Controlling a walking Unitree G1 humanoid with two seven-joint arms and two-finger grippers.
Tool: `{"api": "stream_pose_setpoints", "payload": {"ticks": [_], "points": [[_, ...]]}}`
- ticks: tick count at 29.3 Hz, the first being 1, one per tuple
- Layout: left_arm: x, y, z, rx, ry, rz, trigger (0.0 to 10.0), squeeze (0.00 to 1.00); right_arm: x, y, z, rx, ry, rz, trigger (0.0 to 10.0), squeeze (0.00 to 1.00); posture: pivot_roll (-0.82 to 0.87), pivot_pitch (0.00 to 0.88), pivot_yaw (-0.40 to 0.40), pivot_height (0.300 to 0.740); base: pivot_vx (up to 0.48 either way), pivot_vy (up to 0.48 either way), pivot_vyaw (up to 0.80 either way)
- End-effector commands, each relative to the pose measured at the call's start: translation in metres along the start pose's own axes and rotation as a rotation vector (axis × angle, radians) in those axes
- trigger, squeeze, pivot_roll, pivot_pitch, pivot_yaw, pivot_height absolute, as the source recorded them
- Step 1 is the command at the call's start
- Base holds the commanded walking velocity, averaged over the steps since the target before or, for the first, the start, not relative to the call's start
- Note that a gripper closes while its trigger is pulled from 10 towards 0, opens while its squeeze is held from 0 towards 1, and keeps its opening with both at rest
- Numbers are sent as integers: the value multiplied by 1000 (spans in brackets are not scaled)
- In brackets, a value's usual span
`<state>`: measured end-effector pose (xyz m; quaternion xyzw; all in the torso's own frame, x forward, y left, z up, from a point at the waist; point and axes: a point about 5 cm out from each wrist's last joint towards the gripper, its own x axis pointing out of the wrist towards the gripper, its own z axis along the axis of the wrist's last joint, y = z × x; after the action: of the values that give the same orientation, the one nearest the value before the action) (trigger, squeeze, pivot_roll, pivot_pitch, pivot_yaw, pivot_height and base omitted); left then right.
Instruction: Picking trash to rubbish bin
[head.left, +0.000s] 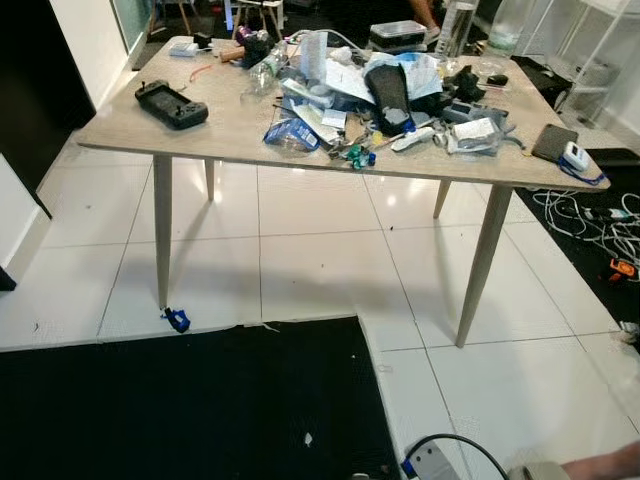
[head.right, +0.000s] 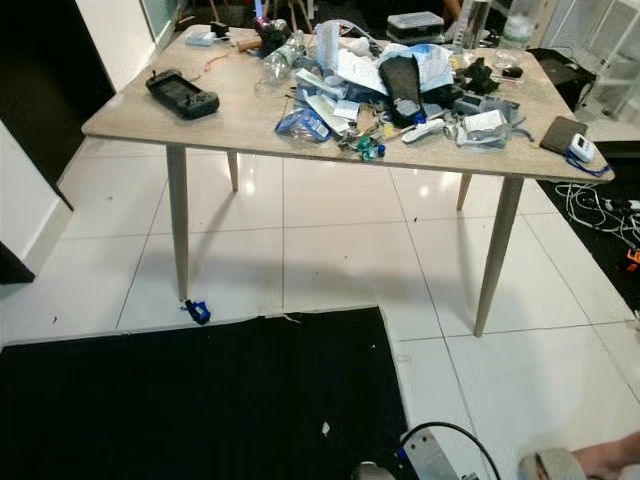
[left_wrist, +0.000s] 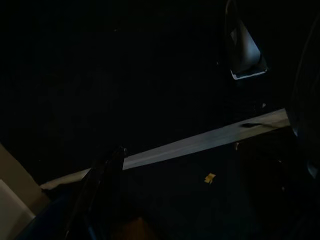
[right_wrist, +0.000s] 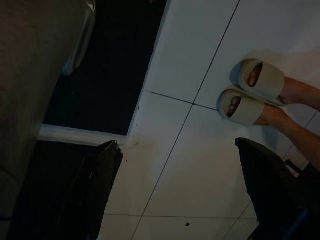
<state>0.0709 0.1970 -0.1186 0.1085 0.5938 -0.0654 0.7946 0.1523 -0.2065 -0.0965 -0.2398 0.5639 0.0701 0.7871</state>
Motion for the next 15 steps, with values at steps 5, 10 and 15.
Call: {"api": "stream_pose_setpoints", "payload": {"ticks": [5, 10, 15], "points": [[2, -8, 7, 10, -8, -33, 10000, 0, 0, 0, -1, 34, 11, 2, 10000, 0, 11, 104, -5, 740, -192, 0, 0], [2, -4, 13, 44, -17, -6, 10000, 0, 0, 0, 3, 39, 13, 12, 10000, 0, 0, 97, 5, 740, -96, 0, -417], [3, -3, 16, 51, -28, -6, 10000, 0, 0, -1, 4, 48, 13, 4, 10000, 0, -9, 92, 13, 740, 0, 0, -788]]}}
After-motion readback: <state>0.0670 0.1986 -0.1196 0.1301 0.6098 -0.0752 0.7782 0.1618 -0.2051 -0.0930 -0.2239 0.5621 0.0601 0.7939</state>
